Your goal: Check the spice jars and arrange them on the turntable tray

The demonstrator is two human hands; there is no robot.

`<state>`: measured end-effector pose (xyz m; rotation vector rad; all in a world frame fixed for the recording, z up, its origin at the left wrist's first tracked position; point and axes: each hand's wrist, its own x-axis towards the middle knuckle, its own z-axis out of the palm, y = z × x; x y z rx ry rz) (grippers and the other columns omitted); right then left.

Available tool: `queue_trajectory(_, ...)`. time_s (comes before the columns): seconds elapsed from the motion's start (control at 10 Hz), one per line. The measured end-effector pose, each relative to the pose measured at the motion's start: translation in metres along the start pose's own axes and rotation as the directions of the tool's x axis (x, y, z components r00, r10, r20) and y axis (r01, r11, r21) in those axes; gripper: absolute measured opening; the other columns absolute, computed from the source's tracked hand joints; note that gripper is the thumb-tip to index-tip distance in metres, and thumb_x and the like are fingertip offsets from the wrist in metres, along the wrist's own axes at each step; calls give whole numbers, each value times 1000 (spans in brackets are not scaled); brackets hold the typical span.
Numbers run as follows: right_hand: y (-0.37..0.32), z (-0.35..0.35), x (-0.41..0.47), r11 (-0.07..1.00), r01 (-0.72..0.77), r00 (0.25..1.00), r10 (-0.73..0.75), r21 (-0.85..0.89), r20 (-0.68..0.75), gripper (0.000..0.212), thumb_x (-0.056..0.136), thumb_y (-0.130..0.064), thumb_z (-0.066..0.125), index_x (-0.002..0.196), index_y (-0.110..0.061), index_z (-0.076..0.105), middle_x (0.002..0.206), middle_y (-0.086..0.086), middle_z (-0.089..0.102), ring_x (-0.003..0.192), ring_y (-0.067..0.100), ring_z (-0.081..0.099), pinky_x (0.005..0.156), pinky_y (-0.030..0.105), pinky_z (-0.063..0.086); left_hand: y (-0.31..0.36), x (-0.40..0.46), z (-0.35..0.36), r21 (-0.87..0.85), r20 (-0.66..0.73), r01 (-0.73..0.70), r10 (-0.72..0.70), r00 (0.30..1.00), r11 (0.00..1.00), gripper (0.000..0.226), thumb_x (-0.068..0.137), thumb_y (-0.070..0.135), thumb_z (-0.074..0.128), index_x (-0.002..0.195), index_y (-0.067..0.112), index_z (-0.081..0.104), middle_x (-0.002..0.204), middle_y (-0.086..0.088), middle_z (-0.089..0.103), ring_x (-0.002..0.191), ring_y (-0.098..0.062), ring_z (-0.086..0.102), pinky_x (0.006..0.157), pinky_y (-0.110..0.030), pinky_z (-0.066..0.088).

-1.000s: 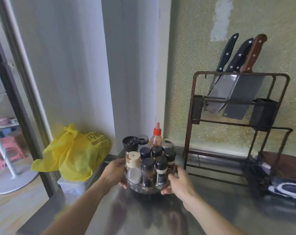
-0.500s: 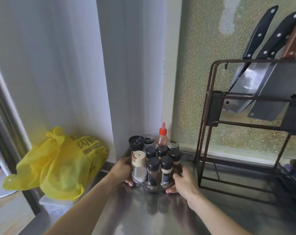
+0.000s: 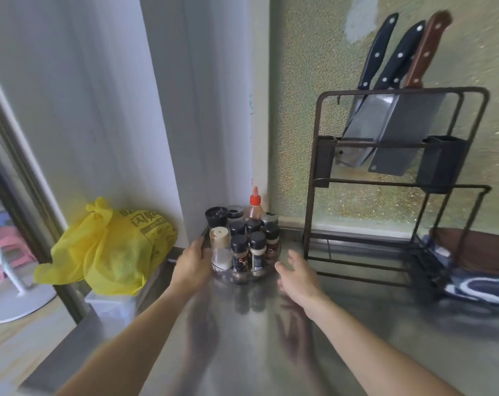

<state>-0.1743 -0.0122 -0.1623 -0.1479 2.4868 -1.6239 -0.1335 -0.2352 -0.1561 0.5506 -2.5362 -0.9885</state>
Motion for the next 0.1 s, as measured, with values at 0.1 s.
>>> queue_trajectory(0.1,-4,-15,-32,999,13,1000,-13,-46,-5,62,103,-35,52,158,-17,31,163,5,38,147,26,40,122,44,32,21,-27,-15,49,-59,-37,40,997,998,39,103,20,47,140,11,56,132,-18,66,122,-40,59,97,-44,47)
